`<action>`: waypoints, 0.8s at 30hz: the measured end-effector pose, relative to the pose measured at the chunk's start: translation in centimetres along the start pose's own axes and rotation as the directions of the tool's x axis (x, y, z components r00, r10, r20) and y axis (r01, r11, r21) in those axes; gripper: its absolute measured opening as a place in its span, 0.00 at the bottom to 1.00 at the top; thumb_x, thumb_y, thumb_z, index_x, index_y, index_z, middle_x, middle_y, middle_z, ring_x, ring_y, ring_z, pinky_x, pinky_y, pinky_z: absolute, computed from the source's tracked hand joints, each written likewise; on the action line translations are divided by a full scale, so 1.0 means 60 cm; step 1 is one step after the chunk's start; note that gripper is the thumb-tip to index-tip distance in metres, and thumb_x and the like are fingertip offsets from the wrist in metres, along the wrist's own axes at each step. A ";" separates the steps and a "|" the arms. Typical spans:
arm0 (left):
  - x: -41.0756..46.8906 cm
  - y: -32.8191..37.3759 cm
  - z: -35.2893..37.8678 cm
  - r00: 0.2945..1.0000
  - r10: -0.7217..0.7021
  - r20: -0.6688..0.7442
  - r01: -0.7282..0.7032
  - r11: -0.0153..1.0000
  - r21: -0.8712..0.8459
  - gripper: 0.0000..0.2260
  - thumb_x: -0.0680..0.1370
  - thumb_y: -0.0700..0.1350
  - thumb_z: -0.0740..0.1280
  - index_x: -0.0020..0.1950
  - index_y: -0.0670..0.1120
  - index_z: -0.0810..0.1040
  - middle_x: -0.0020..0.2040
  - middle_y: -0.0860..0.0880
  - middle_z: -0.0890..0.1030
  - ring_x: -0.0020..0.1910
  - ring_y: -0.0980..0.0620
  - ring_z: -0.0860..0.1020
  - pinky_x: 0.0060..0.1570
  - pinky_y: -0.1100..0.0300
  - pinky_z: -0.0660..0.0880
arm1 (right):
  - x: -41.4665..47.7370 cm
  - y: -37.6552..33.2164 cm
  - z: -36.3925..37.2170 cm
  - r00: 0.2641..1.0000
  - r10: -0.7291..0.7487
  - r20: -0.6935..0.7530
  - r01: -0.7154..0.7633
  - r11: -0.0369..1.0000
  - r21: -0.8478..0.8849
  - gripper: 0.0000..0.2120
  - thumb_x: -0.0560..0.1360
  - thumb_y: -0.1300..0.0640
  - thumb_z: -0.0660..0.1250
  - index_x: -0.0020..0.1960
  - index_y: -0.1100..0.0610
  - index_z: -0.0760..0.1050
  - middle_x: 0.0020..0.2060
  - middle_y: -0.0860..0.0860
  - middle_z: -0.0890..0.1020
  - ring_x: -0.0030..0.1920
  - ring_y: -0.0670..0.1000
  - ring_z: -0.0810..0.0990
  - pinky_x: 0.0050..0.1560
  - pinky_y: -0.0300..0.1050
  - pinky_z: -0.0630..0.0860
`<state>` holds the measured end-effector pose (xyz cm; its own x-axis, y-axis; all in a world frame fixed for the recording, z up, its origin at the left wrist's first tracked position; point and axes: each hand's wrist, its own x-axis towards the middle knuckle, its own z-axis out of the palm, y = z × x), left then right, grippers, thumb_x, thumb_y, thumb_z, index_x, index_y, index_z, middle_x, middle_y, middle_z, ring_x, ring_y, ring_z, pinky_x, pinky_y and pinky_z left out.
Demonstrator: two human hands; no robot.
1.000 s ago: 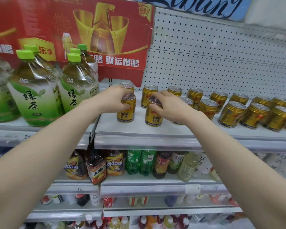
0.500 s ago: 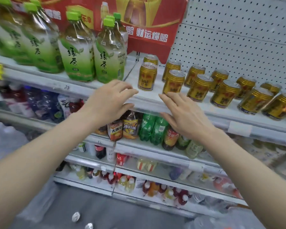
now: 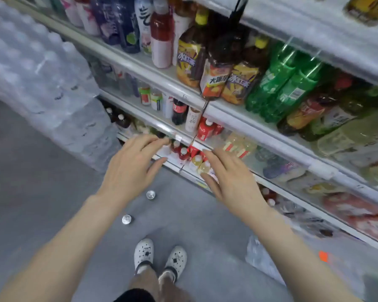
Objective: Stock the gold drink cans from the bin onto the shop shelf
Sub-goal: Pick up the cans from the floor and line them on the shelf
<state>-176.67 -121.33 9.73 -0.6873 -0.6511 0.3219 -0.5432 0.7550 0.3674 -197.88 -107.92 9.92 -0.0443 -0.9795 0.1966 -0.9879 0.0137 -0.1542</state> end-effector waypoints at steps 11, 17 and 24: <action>-0.285 -0.255 0.355 0.803 -0.524 0.285 0.559 0.828 -0.053 0.34 0.71 0.52 0.72 0.74 0.49 0.62 0.69 0.46 0.68 0.66 0.42 0.69 0.60 0.46 0.73 | 0.012 -0.099 0.537 0.918 -0.048 0.394 -0.006 0.991 0.134 0.32 0.74 0.46 0.69 0.73 0.58 0.67 0.67 0.57 0.74 0.66 0.59 0.73 0.62 0.53 0.74; -0.417 -0.405 0.585 0.674 -0.639 0.370 0.674 0.738 0.045 0.40 0.68 0.52 0.75 0.76 0.48 0.60 0.71 0.43 0.68 0.68 0.38 0.67 0.62 0.42 0.70 | 0.019 -0.088 0.859 0.831 -0.055 0.553 -0.003 0.995 0.104 0.38 0.70 0.46 0.72 0.74 0.57 0.62 0.68 0.60 0.71 0.66 0.64 0.72 0.60 0.56 0.73; -0.528 -0.534 0.819 0.538 -0.715 0.446 0.756 0.643 0.120 0.40 0.68 0.51 0.76 0.76 0.48 0.61 0.72 0.44 0.67 0.70 0.40 0.64 0.62 0.44 0.68 | 0.030 -0.058 1.150 0.762 -0.092 0.642 0.046 0.995 0.089 0.39 0.73 0.44 0.68 0.78 0.54 0.54 0.74 0.57 0.61 0.72 0.60 0.61 0.68 0.54 0.64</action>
<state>-161.20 -121.05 -55.11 -0.1961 -0.8557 -0.4788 -0.9269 0.0024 0.3754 -184.28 -123.60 -55.97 0.1524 -0.8762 -0.4573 -0.9719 -0.0489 -0.2303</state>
